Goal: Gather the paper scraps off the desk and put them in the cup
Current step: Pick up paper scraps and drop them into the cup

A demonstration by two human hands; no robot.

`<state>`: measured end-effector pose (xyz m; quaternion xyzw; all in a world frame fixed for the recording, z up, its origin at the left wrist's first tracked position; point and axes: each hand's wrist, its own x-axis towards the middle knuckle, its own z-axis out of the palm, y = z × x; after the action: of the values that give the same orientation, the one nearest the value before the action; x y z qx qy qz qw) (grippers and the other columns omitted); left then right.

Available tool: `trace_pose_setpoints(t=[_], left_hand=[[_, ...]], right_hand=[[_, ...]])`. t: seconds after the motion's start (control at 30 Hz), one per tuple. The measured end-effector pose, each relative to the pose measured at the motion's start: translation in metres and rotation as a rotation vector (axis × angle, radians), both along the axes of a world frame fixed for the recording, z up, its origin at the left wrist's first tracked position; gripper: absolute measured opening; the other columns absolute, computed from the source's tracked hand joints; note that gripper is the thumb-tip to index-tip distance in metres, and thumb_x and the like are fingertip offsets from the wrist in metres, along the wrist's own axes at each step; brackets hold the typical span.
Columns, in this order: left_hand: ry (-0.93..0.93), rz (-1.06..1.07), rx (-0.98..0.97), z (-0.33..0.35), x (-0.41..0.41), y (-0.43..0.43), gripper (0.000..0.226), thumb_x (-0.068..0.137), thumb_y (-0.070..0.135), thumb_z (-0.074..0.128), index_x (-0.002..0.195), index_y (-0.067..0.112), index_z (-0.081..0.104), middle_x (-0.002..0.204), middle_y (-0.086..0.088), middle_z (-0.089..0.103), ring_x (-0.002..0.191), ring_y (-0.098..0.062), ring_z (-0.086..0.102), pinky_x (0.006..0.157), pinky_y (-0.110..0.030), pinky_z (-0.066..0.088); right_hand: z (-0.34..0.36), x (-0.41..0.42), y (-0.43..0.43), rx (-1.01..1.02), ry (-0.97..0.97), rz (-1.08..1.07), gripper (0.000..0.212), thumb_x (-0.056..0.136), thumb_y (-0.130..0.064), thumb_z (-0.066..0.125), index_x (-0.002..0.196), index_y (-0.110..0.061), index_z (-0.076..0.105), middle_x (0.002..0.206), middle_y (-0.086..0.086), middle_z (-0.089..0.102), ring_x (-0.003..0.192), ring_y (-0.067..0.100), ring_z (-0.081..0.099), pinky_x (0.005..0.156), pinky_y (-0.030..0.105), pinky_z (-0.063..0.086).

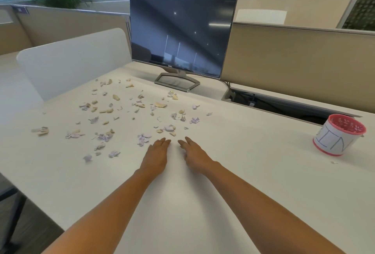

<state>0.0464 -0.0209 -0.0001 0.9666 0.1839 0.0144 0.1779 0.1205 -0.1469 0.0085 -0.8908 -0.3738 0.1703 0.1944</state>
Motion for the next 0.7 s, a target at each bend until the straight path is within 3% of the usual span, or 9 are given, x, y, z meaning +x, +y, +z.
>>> trace_pose_setpoints(t=[0.13,0.23,0.3,0.37,0.43,0.53,0.6,0.67,0.7], left_hand=[[0.053,-0.011,0.048,-0.005,0.001,-0.001,0.047,0.099,0.011,0.025,0.146,0.013,0.024,0.157,-0.002,0.017,0.145,-0.014,0.015,0.117,-0.03,0.018],[0.01,0.001,0.101,-0.003,0.002,-0.004,0.042,0.1,0.012,0.025,0.139,0.009,0.038,0.15,-0.006,0.034,0.139,-0.018,0.031,0.112,-0.032,0.026],[-0.004,0.001,0.138,0.0,0.004,-0.006,0.035,0.099,0.009,0.029,0.126,0.004,0.051,0.137,-0.013,0.048,0.127,-0.024,0.045,0.106,-0.037,0.035],[0.029,-0.045,0.227,0.003,0.005,-0.009,0.024,0.096,0.004,0.034,0.103,0.003,0.057,0.12,-0.016,0.058,0.113,-0.03,0.054,0.095,-0.039,0.042],[0.071,-0.104,0.341,0.006,0.006,-0.01,0.02,0.093,0.001,0.037,0.093,0.004,0.057,0.108,-0.014,0.061,0.103,-0.031,0.058,0.086,-0.037,0.046],[0.136,-0.17,0.473,0.009,0.007,-0.013,0.019,0.09,-0.003,0.039,0.09,0.004,0.056,0.107,-0.013,0.059,0.101,-0.029,0.058,0.083,-0.034,0.044],[0.144,-0.21,0.52,0.011,0.007,-0.016,0.027,0.087,-0.006,0.04,0.064,0.008,0.038,0.097,-0.016,0.057,0.099,-0.026,0.058,0.077,-0.034,0.042],[0.134,-0.256,0.533,0.012,0.009,-0.018,0.041,0.085,-0.008,0.039,0.057,0.012,0.018,0.075,-0.015,0.045,0.097,-0.027,0.059,0.07,-0.034,0.037],[0.125,-0.281,0.538,0.012,0.01,-0.02,0.042,0.085,-0.008,0.039,0.057,0.012,0.016,0.075,-0.015,0.044,0.096,-0.028,0.059,0.068,-0.034,0.036]], right_hand=[[-0.005,-0.005,0.002,-0.095,-0.098,0.097,0.05,0.098,-0.003,0.025,0.147,-0.012,0.018,0.157,0.009,0.01,0.145,0.028,0.01,0.118,0.036,0.015],[-0.003,-0.007,-0.002,-0.104,-0.199,0.154,0.041,0.099,-0.007,0.026,0.138,-0.005,0.037,0.147,0.014,0.036,0.136,0.03,0.031,0.111,0.037,0.029],[-0.002,-0.007,-0.007,-0.077,-0.2,0.138,0.026,0.096,-0.005,0.032,0.106,0.001,0.054,0.105,0.017,0.056,0.108,0.027,0.049,0.085,0.035,0.041],[0.003,-0.008,-0.014,-0.059,-0.197,0.085,0.017,0.09,0.002,0.036,0.08,-0.006,0.046,0.073,0.007,0.04,0.086,0.019,0.04,0.066,0.031,0.031],[0.007,-0.01,-0.022,-0.049,-0.215,0.092,0.022,0.085,0.008,0.038,0.077,-0.011,0.045,0.076,0.01,0.046,0.084,0.018,0.038,0.066,0.032,0.032],[0.008,-0.012,-0.034,-0.077,-0.256,0.109,0.024,0.082,0.013,0.039,0.077,-0.01,0.046,0.093,0.018,0.057,0.084,0.018,0.037,0.069,0.033,0.037],[0.01,-0.013,-0.042,-0.098,-0.246,0.104,0.021,0.082,0.011,0.038,0.077,-0.009,0.045,0.089,0.017,0.052,0.084,0.018,0.036,0.069,0.031,0.033],[0.011,-0.011,-0.05,-0.085,-0.203,0.066,0.018,0.081,0.008,0.038,0.076,-0.009,0.043,0.086,0.014,0.047,0.084,0.019,0.037,0.068,0.027,0.029],[0.011,-0.01,-0.056,-0.077,-0.184,0.038,0.017,0.08,0.008,0.038,0.075,-0.008,0.042,0.086,0.014,0.047,0.084,0.019,0.037,0.068,0.028,0.028]])
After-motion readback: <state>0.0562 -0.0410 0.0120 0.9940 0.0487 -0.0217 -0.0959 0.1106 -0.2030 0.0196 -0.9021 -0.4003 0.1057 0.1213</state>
